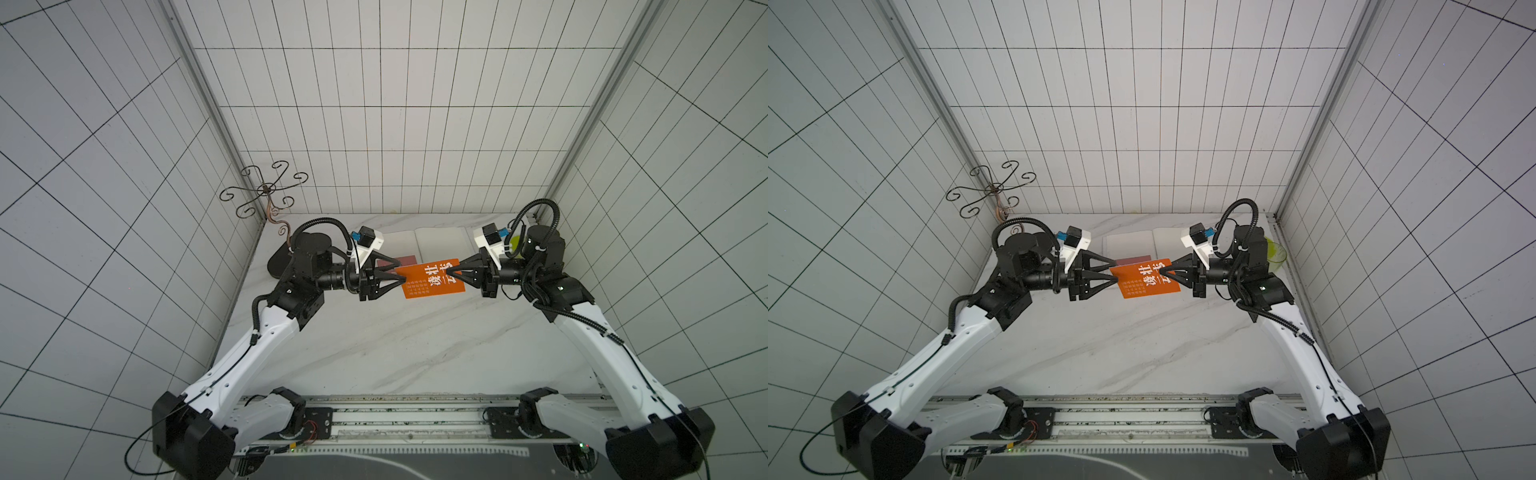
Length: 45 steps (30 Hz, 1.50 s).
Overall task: Place the photos into the photo albums
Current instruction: Pick up the photo at the center of the board, then insert the photo into the photo album.
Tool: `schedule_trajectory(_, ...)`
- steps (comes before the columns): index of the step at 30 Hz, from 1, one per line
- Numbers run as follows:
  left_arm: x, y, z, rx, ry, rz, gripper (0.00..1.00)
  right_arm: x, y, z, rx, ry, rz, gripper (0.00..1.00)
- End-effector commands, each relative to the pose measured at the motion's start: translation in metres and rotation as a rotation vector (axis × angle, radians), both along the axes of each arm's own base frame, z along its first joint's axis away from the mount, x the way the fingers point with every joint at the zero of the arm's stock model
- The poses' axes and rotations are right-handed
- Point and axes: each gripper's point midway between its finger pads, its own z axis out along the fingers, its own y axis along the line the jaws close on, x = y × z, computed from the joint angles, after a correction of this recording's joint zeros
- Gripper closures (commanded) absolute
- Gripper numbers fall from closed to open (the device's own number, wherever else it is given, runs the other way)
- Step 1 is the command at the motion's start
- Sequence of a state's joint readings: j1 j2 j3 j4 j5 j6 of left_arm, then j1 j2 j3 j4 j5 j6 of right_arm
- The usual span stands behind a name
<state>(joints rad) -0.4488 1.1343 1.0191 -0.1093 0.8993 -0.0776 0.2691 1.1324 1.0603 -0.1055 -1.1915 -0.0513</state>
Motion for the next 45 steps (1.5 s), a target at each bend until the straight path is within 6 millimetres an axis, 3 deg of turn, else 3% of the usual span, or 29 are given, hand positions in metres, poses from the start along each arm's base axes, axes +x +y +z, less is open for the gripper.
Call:
schedule_trajectory(1, 0.030, 0.010, 0.002, 0.005, 0.003, 0.189, 0.43, 0.032, -0.001, 0.036, 0.023, -0.117, -0.116, 1.00)
schedule_trajectory(6, 0.066, 0.015, -0.013, -0.026, 0.111, 0.346, 0.37, 0.087, -0.007, 0.011, 0.004, -0.038, -0.255, 1.00)
schedule_trajectory(14, 0.102, 0.012, -0.044, 0.020, 0.158, 0.467, 0.36, 0.145, -0.008, -0.021, -0.001, -0.016, -0.299, 1.00)
schedule_trajectory(19, 0.126, 0.010, -0.060, 0.068, 0.178, 0.550, 0.37, 0.195, -0.017, -0.059, -0.043, 0.030, -0.373, 1.00)
schedule_trajectory(27, 0.164, 0.010, -0.096, 0.142, 0.240, 0.671, 0.37, 0.276, -0.036, -0.096, -0.037, 0.174, -0.468, 1.00)
schedule_trajectory(35, 0.199, -0.006, -0.137, 0.203, 0.330, 0.693, 0.38, 0.312, -0.060, -0.133, -0.050, 0.302, -0.552, 1.00)
schedule_trajectory(40, 0.224, -0.019, -0.176, 0.244, 0.435, 0.705, 0.38, 0.331, -0.076, -0.156, -0.065, 0.388, -0.609, 1.00)
schedule_trajectory(45, 0.237, -0.036, -0.219, 0.309, 0.554, 0.663, 0.42, 0.344, -0.085, -0.179, -0.078, 0.465, -0.647, 1.00)
